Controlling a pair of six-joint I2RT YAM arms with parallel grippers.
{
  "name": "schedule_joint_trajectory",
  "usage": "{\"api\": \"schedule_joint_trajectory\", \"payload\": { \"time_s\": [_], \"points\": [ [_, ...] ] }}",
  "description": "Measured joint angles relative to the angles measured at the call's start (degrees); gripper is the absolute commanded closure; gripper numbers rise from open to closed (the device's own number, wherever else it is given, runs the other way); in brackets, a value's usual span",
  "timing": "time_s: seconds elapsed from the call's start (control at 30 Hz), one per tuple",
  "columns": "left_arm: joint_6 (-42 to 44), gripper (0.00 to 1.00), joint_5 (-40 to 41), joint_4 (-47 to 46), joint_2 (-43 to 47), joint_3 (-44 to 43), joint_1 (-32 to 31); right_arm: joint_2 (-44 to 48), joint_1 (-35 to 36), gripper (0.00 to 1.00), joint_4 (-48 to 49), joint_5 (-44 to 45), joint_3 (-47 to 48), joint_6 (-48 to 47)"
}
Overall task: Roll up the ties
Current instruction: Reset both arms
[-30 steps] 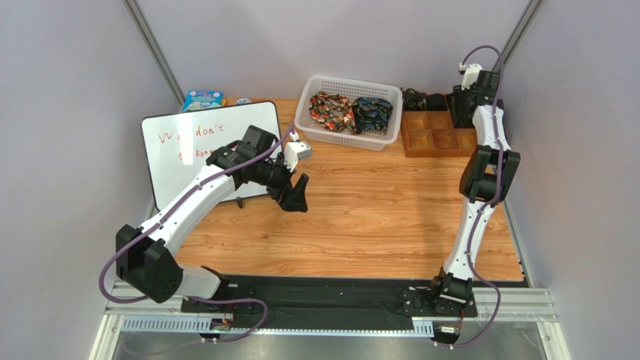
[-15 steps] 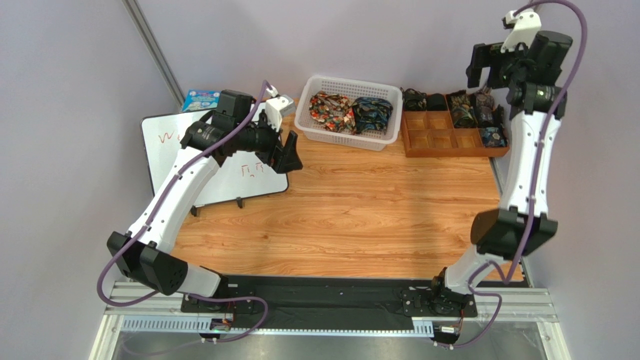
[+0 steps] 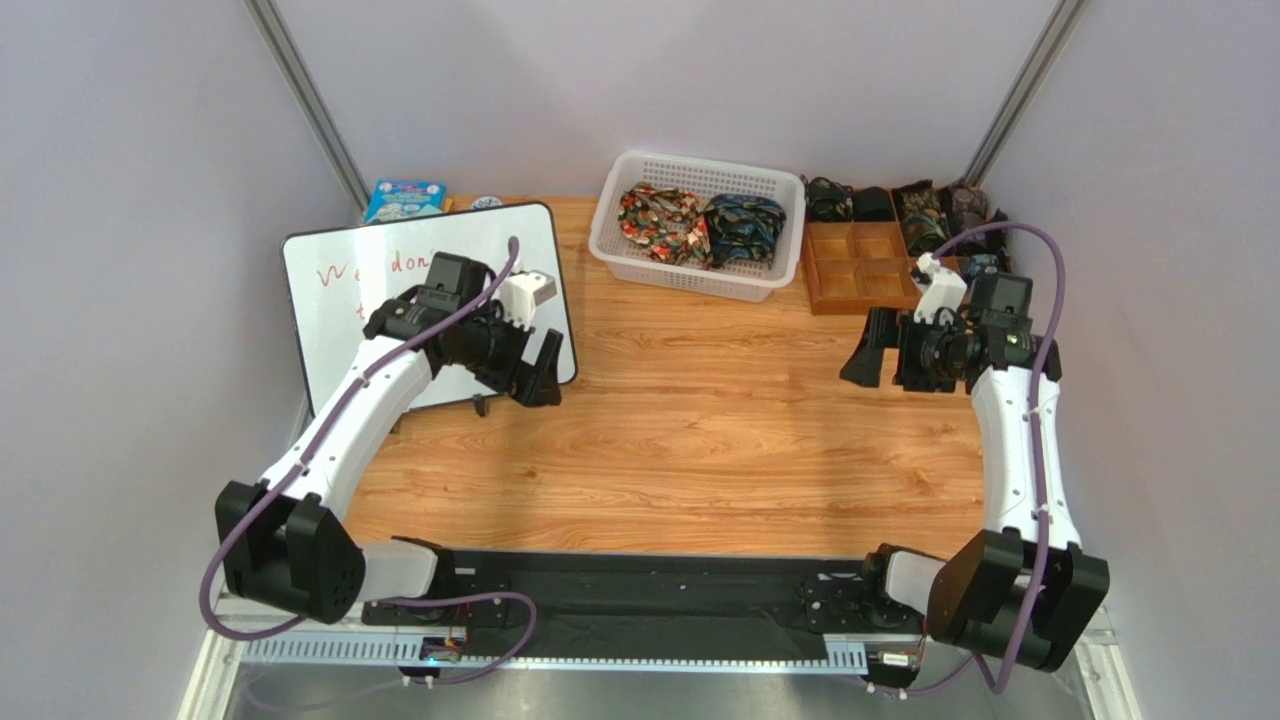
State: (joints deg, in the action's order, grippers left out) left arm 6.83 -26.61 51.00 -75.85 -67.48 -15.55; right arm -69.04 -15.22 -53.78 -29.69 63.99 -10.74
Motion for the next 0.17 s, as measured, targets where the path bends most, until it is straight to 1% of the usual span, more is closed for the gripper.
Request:
{"api": "schedule_joint_trajectory", "payload": {
  "time_s": [0.07, 0.17],
  "points": [
    [0.37, 0.0, 0.85, 0.31, 2.19, 1.92, 0.63, 1.77, 0.0, 0.0, -0.42, -0.94, -1.97, 0.79],
    [0.85, 0.01, 1.64, 0.22, 5.6, 3.13, 1.29, 4.66, 0.0, 0.0, -0.17, -2.05, -2.34, 1.81]
  ]
}}
